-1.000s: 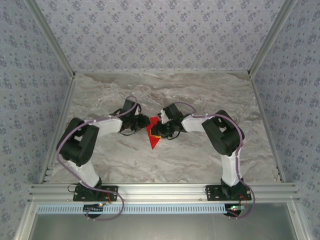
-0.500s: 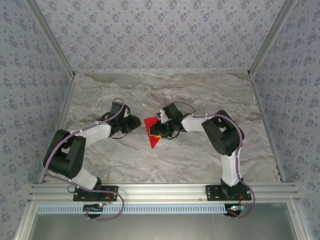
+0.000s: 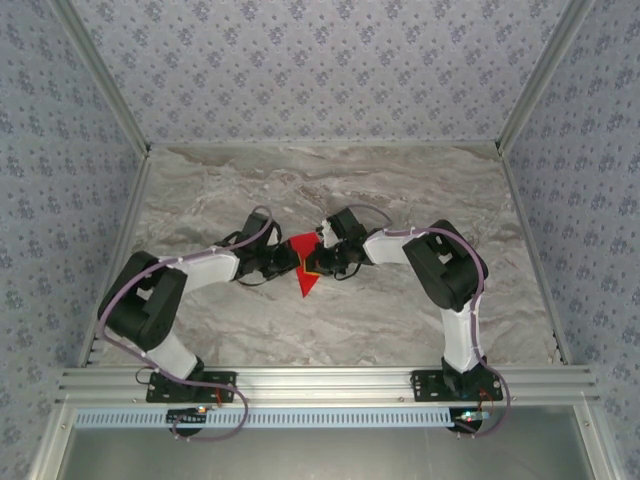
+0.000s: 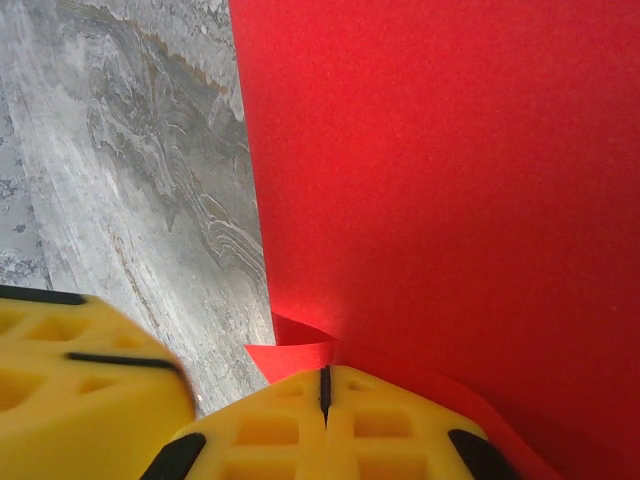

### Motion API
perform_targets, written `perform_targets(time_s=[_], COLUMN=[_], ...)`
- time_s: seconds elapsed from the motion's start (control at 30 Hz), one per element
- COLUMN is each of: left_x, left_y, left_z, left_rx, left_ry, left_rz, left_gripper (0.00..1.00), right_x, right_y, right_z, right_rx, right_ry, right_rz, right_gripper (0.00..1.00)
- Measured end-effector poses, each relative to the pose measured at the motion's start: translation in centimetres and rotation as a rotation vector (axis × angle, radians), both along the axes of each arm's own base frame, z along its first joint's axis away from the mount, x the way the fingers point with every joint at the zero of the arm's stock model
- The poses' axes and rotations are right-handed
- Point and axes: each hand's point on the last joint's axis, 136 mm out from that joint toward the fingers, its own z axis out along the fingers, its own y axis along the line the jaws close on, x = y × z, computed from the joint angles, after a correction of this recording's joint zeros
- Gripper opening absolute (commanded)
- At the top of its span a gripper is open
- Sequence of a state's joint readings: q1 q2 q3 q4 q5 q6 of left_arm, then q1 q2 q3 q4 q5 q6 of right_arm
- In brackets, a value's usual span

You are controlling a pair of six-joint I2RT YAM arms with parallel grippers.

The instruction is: Fold a paper plane with a square sheet of paper (pick it up from the middle)

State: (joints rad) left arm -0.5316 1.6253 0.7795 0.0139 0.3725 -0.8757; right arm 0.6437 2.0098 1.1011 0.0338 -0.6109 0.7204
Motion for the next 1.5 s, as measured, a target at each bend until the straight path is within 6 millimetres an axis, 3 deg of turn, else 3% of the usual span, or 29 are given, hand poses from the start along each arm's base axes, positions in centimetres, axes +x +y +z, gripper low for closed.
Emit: perform_targets(time_s=[0.4, 0.63, 0.97, 1.3, 1.5], left_x=[-0.6, -0.2, -0.1, 0.0, 0.3], left_y=[-0.2, -0.4, -0.4, -0.3, -0.6], left_z=[-2.6, -2.7, -2.7, -2.8, -2.9], left_rx=[0.040, 0.052, 0.084, 0.145, 0.152], left_ry=[0.054, 0.052, 0.042, 0.056, 0.051], left_rz=[-0.014, -0.027, -0.047, -0.060, -0.066], left_gripper=[0.00, 0.00, 0.00, 0.00, 0.00], right_x=[0.0, 0.0, 0.7, 1.2, 3.2], right_y=[0.0, -0.2, -2.7, -3.5, -5.6], right_z=[0.0, 0.2, 0.5, 0.1, 0.0], right_rx=[0.000, 0.008, -0.021, -0.040, -0.045], right_ry=[0.000, -0.015, -0.013, -0.019, -0.017], right_rz=[0.000, -0.005, -0.062, -0.075, -0.142], right_gripper=[0.00, 0.00, 0.00, 0.00, 0.00])
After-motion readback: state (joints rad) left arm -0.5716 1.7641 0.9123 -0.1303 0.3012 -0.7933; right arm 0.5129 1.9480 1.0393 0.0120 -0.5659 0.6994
